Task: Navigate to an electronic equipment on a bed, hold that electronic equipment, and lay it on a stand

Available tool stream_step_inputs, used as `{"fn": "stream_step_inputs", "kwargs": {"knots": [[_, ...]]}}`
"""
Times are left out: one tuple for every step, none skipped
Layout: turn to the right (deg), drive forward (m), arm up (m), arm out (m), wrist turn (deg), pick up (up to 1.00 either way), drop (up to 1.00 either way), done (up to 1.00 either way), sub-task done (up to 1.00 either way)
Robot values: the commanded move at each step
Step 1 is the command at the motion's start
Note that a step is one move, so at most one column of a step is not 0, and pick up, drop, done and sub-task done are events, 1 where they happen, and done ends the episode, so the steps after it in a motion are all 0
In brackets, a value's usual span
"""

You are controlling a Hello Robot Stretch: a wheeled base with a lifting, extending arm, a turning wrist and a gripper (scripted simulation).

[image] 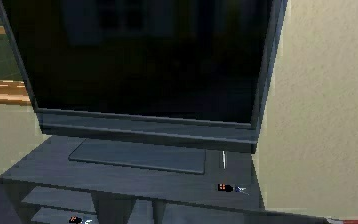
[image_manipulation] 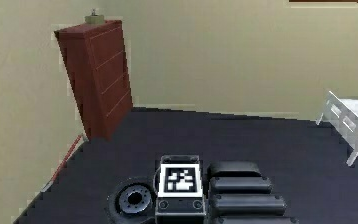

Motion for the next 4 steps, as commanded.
{"fn": "stream_step_inputs", "kwargs": {"knots": [[6.0, 0.00, 0.00, 0.00, 0.0, 0.00, 0.00, 0.00, 0.00], [-6.0, 0.00, 0.00, 0.00, 0.0, 0.00, 0.00, 0.00, 0.00], [3.0, 0.00, 0.00, 0.00, 0.0, 0.00, 0.00, 0.00, 0.00], [-3.0, 0.00, 0.00, 0.00, 0.0, 0.00, 0.00, 0.00, 0.00]]}}
